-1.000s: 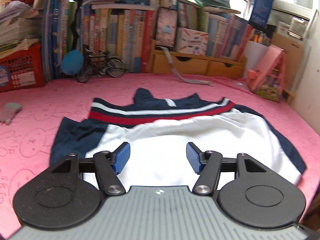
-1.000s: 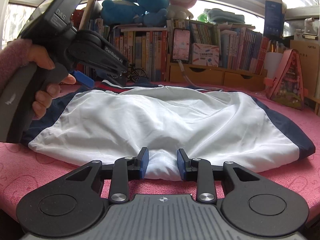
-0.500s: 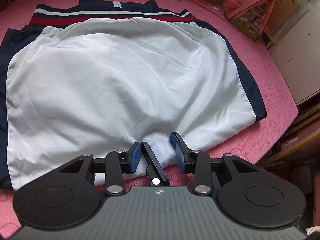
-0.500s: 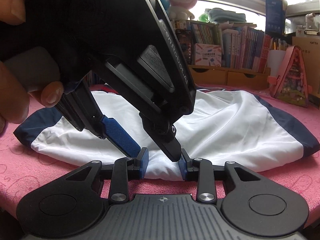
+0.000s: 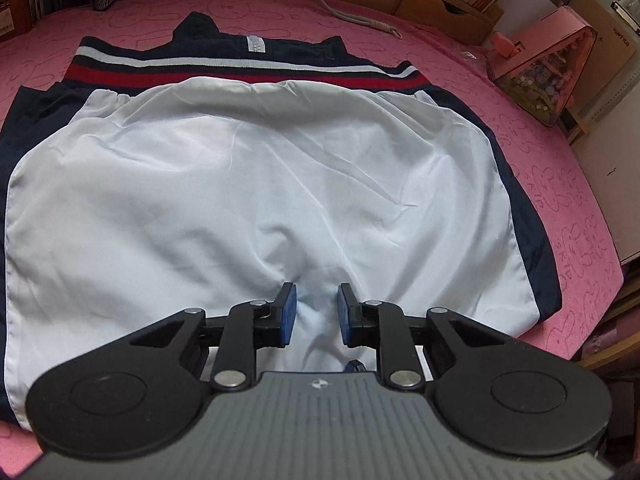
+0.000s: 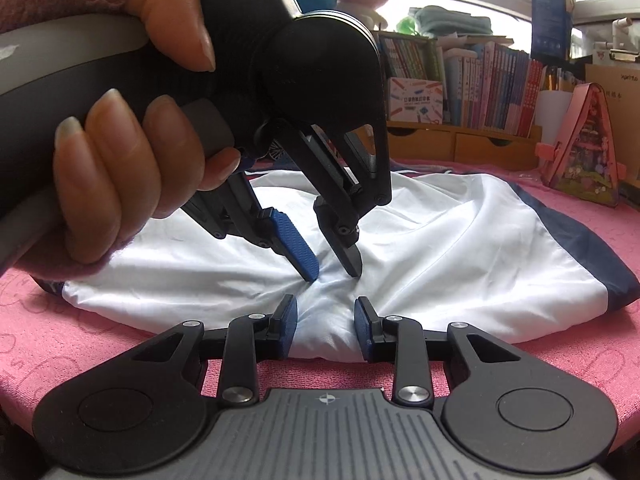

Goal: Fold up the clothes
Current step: 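Pinch the middle of the white lining with both grippers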

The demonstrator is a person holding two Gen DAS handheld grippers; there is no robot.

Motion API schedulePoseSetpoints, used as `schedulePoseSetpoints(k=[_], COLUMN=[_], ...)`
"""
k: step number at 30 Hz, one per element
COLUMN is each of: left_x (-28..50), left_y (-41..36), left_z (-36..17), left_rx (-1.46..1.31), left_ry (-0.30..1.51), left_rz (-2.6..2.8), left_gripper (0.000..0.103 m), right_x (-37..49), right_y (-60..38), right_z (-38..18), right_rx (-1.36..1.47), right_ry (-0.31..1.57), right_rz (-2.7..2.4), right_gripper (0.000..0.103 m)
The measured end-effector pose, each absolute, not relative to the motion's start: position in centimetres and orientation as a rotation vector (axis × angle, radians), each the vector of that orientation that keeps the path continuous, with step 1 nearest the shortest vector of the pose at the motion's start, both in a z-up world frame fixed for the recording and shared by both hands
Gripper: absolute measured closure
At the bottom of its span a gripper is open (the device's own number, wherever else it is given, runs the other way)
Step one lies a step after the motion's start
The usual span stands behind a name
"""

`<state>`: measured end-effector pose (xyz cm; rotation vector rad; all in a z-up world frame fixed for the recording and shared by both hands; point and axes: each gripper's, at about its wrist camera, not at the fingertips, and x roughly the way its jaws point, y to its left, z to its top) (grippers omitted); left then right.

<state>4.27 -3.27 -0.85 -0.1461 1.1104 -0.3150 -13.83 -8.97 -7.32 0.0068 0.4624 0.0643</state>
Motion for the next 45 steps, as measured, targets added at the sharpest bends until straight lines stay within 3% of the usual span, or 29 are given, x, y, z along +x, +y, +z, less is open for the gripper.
schedulePoseSetpoints(k=[11,19,23,29,36,45], left_x=[11.4,15.7,14.2,7.5,2.5,2.6], left_y=[-4.0,-4.3,-3.5,-3.2,-3.4,-4.9], left_z=[-1.5,-1.3,-0.5,1.5,0.6,-0.8], left_rx=[-0.108,-0.118,-0.155,-0.062,-0.044,0.020], left_ry=[1.004,1.010,1.020,1.012,1.089,1.160], left_rz=[-0.169,-0.121,-0.148,-0.270,-0.321,-0.336], left_gripper=[0.090,0.089,0.081,0.077,0.077,0.076], right_x=[-13.4,-13.1,-12.9,-12.8,-12.8,-12.2], right_y=[-9.6,-9.8,-10.0,-10.1,-9.9,-9.9], right_z=[-7.0,-6.9,-6.8,-6.7,-6.7,-6.3], right_rx=[0.026,0.032,0.034,0.035,0.026,0.032], right_ry=[0.491,0.503,0.509,0.516,0.522,0.557], right_rz=[0.078,0.086,0.090,0.094,0.089,0.089], right_gripper=[0.071,0.071,0.071,0.071,0.071,0.071])
